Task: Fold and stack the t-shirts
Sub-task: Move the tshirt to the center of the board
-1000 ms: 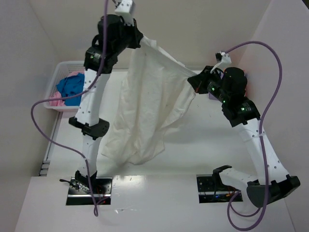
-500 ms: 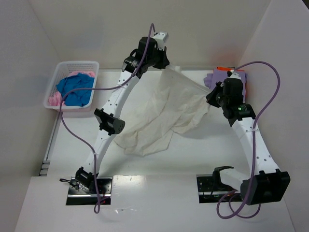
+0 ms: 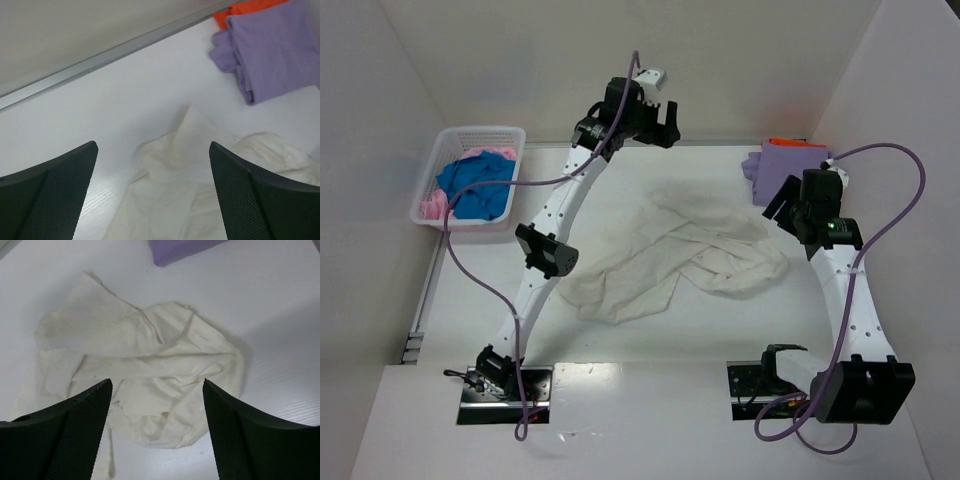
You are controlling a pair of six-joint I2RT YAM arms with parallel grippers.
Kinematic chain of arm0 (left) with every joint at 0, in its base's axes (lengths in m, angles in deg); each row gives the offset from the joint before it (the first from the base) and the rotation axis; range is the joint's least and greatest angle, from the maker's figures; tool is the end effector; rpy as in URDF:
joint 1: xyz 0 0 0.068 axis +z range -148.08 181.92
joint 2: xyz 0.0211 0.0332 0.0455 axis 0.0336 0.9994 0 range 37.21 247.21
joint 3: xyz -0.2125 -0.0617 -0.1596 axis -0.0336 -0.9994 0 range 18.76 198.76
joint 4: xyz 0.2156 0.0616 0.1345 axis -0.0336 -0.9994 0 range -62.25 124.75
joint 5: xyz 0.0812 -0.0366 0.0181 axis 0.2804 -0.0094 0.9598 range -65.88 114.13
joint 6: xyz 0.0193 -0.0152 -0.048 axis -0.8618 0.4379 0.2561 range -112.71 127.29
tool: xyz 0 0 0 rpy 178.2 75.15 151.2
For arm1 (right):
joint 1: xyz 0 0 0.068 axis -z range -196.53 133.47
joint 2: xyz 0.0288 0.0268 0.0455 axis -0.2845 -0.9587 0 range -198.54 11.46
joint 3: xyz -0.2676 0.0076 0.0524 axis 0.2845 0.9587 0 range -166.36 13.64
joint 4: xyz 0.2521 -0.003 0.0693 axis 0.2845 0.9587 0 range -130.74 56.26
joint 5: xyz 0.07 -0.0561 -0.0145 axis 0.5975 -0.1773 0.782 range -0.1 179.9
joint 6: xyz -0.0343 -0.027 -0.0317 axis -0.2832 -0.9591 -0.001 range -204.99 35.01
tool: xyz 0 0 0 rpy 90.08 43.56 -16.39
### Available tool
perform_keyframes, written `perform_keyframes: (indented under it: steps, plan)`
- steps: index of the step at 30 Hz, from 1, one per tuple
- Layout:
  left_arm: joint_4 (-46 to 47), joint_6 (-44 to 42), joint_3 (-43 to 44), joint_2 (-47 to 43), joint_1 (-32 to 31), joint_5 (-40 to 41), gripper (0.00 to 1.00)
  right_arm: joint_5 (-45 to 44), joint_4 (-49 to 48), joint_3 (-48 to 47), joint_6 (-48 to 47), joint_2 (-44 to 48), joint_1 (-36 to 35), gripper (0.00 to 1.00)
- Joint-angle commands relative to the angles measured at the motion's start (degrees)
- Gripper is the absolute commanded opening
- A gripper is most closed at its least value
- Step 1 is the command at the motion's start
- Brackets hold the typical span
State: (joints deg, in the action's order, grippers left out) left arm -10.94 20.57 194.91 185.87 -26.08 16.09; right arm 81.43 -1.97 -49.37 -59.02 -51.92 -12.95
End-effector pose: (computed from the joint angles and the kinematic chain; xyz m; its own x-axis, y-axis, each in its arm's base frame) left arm 0.4735 -0.2574 0.3830 -0.4021 -0.0438 -0.9145 0.5033 0.8239 -0.2607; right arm 0.2310 -0.0197 0.3389 -0.4893 0.4646 -0.7380 0.4339 0.8638 0.2562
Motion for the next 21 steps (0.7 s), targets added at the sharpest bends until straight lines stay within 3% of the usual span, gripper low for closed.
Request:
perform_keyframes:
  steps: [1,6,8,12,13,14,15,21]
  plan:
    - [-10.17,-1.5,1.22,-9.06,1.81,14.31,1.0,2.48,-0.17,-3.26,-1.02,0.62,-0.06,0.83]
    - [-19.07,1.31,-10.81,-16.37,3.22,28.05,1.0,8.37,-4.21,-6.69,-1.72,-1.84,-0.06,0.87]
    - [-18.56,1.84,-20.29,-21.71,3.75,31.4,1.0,12.14,-7.46,-7.92,-2.33,-3.94,-0.06,0.87]
    - [-6.64,1.32,-41.28,-35.07,4.27,29.75,1.0,15.93,-10.11,-13.18,-4.17,-9.3,-1.37,0.87]
    - [-3.3,1.31,-46.9,-42.33,4.8,28.78,1.0,15.94,-11.59,-13.98,-4.18,-10.18,-1.38,0.87]
    - [2.65,1.31,-57.14,-45.71,5.85,24.69,1.0,16.46,-12.48,-14.51,-4.88,-11.5,-1.99,0.89]
    - [4.71,1.31,-61.33,-51.05,6.38,22.82,1.0,17.34,-13.44,-15.13,-5.49,-12.03,-1.99,0.91]
    - [8.15,7.37,-83.05,-60.5,8.32,21.31,1.0,21.47,-17.14,-17.42,-9.27,-20.46,-3.05,0.93]
